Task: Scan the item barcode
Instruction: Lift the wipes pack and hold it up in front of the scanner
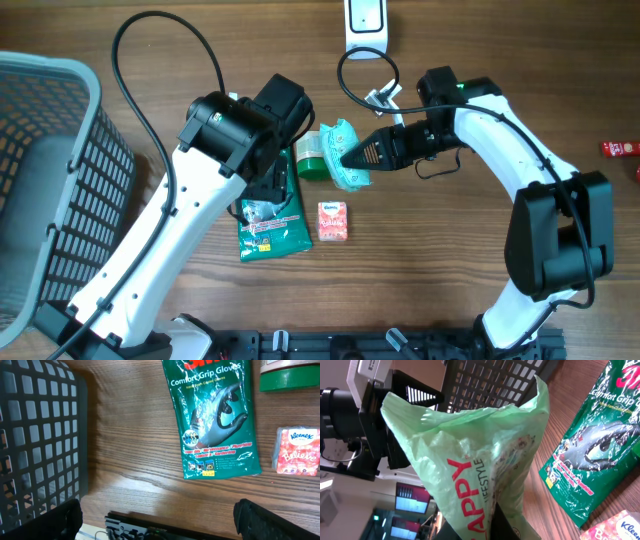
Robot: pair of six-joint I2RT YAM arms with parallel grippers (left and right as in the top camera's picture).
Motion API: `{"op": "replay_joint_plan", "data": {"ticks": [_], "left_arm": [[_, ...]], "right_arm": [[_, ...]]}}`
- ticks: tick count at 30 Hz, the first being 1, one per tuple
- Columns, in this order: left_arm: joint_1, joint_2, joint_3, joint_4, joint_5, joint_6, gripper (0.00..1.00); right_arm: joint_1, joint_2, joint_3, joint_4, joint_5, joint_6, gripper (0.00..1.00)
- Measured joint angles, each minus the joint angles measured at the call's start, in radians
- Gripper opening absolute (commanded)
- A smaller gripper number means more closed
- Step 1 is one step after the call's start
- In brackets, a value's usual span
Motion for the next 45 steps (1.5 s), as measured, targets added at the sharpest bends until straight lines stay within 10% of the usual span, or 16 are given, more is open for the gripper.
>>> {"op": "replay_joint_plan", "data": {"ticks": [45], "left_arm": [[0.000, 0.000, 0.000, 0.000, 0.000, 0.000, 1.00]], "right_arm": [[-0.076, 0.000, -0.001, 0.130, -0.122, 0.339, 0.04]]}}
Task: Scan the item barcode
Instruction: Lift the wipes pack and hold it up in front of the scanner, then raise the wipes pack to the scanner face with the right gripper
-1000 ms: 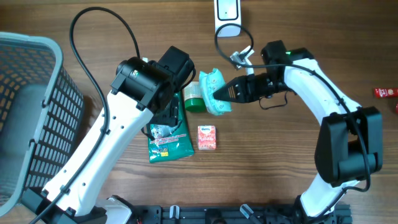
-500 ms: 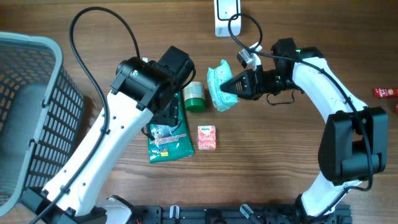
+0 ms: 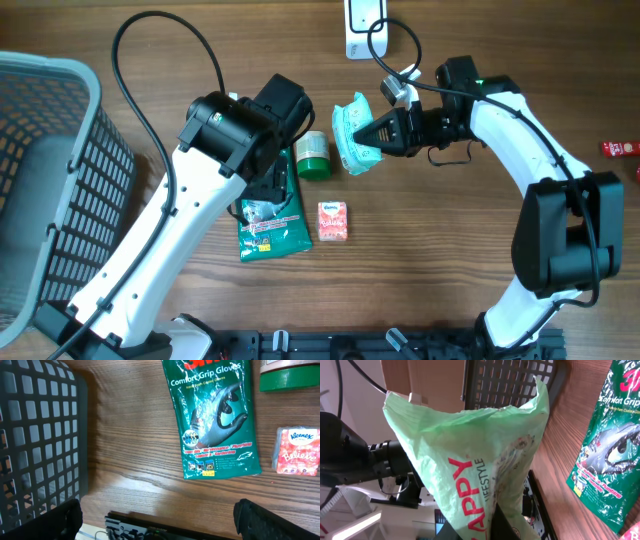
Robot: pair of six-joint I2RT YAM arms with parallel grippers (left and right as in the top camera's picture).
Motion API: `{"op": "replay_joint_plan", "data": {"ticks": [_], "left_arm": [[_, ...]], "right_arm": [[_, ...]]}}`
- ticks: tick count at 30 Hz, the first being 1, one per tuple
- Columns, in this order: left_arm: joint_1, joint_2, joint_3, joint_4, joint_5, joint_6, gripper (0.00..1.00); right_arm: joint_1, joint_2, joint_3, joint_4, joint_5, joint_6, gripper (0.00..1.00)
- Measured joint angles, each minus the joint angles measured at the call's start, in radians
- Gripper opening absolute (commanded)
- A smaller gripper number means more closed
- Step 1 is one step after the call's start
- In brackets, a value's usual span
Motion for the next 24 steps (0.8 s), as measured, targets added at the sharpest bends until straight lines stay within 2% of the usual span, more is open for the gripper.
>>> {"op": "replay_joint_plan", "data": {"ticks": [10, 18, 24], "left_arm": [[0.000, 0.000, 0.000, 0.000, 0.000, 0.000, 1.00], [0.000, 0.000, 0.000, 0.000, 0.000, 0.000, 1.00], [0.000, 0.000, 0.000, 0.000, 0.000, 0.000, 1.00]], "right_arm": [[0.000, 0.000, 0.000, -0.005, 0.034, 0.000, 0.04], [0.000, 0.000, -0.002, -0.089, 0.074, 0.006, 0.04], [0.000, 0.000, -0.002, -0.082, 0.074, 0.139, 0.04]]}}
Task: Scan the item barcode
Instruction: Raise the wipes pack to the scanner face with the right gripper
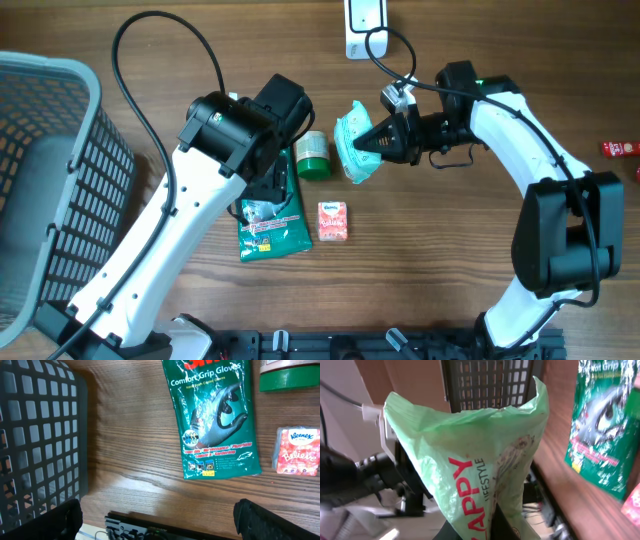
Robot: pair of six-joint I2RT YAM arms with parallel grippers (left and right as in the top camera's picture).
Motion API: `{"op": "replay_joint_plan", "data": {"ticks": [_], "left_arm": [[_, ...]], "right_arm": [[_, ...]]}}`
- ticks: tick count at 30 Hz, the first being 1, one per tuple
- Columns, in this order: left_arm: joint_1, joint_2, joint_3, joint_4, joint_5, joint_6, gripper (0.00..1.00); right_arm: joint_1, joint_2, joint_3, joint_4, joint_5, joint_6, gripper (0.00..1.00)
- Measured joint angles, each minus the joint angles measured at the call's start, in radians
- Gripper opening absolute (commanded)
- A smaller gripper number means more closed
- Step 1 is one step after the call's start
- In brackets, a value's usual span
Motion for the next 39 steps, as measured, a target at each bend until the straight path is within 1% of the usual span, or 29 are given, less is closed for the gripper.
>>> {"op": "replay_joint_plan", "data": {"ticks": [5, 6, 9, 12, 16, 18, 19, 20, 23, 24, 27, 30, 33, 37, 39], "left_arm": [[0.000, 0.000, 0.000, 0.000, 0.000, 0.000, 1.00], [0.000, 0.000, 0.000, 0.000, 0.000, 0.000, 1.00], [0.000, 0.000, 0.000, 0.000, 0.000, 0.000, 1.00], [0.000, 0.000, 0.000, 0.000, 0.000, 0.000, 1.00], [0.000, 0.000, 0.000, 0.000, 0.000, 0.000, 1.00], [0.000, 0.000, 0.000, 0.000, 0.000, 0.000, 1.00], [0.000, 0.000, 0.000, 0.000, 0.000, 0.000, 1.00], [0.000, 0.000, 0.000, 0.000, 0.000, 0.000, 1.00], [0.000, 0.000, 0.000, 0.000, 0.000, 0.000, 1.00], [0.000, 0.000, 0.000, 0.000, 0.000, 0.000, 1.00], [0.000, 0.000, 0.000, 0.000, 0.000, 0.000, 1.00], [0.000, 0.000, 0.000, 0.000, 0.000, 0.000, 1.00], [0.000, 0.000, 0.000, 0.000, 0.000, 0.000, 1.00], [0.000, 0.000, 0.000, 0.000, 0.000, 0.000, 1.00], [0.000, -0.001, 0.000, 0.000, 0.000, 0.000, 1.00]], "right_arm": [[0.000, 0.000, 0.000, 0.002, -0.004, 0.379, 0.04], [0.000, 0.000, 0.000, 0.002, -0.012, 0.434, 0.04], [0.000, 0.000, 0.000, 0.002, -0.057, 0.550, 0.04], [0.000, 0.000, 0.000, 0.003, -0.074, 0.609, 0.04], [0.000, 0.000, 0.000, 0.010, -0.074, 0.631, 0.04], [0.000, 0.000, -0.003, 0.090, -0.039, 0.637, 0.04], [0.000, 0.000, -0.003, 0.170, 0.029, 0.630, 0.04], [0.000, 0.000, -0.002, 0.199, 0.103, 0.616, 0.04], [0.000, -0.001, -0.003, 0.211, 0.397, 0.572, 0.04], [0.000, -0.001, -0.003, 0.221, 0.468, 0.562, 0.04], [-0.001, -0.001, -0.002, 0.280, 0.606, 0.504, 0.04], [-0.002, -0.010, 0.008, 0.354, 0.682, 0.441, 0.04], [-0.002, -0.035, 0.038, 0.467, 0.748, 0.419, 0.04], [-0.002, -0.059, 0.071, 0.674, 0.804, 0.405, 0.04], [-0.002, -0.062, 0.081, 0.798, 0.871, 0.404, 0.05]]}}
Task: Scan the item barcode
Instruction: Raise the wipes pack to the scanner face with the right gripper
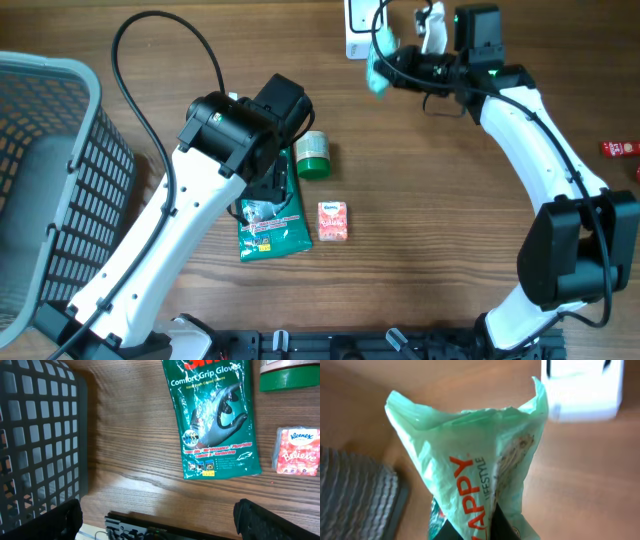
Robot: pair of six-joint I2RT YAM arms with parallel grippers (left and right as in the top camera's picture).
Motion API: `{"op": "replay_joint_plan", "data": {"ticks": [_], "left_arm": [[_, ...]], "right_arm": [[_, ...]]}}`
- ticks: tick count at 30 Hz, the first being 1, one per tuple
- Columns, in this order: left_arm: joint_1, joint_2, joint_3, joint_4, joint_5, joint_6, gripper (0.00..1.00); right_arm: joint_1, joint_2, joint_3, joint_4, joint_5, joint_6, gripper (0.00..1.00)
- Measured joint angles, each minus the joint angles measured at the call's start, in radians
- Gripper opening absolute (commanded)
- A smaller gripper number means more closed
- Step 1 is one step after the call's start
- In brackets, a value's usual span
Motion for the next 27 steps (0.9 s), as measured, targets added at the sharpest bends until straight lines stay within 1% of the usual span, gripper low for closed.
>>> {"op": "replay_joint_plan", "data": {"ticks": [5, 7, 9, 15, 18, 27], "left_arm": [[0.000, 0.000, 0.000, 0.001, 0.000, 0.000, 1.00], [0.000, 0.000, 0.000, 0.000, 0.000, 0.000, 1.00], [0.000, 0.000, 0.000, 0.000, 0.000, 0.000, 1.00], [0.000, 0.000, 0.000, 0.001, 0.000, 0.000, 1.00], [0.000, 0.000, 0.000, 0.000, 0.000, 0.000, 1.00], [0.000, 0.000, 0.000, 0.000, 0.000, 0.000, 1.00]], "right_arm": [[0.002, 0.012, 0.002, 0.250, 0.179, -0.010, 0.05], [0.005, 0.055, 0.016, 0.339, 0.231, -0.021, 0.05], [0.006, 0.124, 0.047, 0.385, 0.258, -0.025, 0.05], [0.018, 0.367, 0.218, 0.393, 0.302, -0.025, 0.05], [0.042, 0.427, 0.279, 0.394, 0.355, -0.037, 0.05], [0.167, 0.459, 0.344, 0.438, 0.608, -0.282, 0.05]]}}
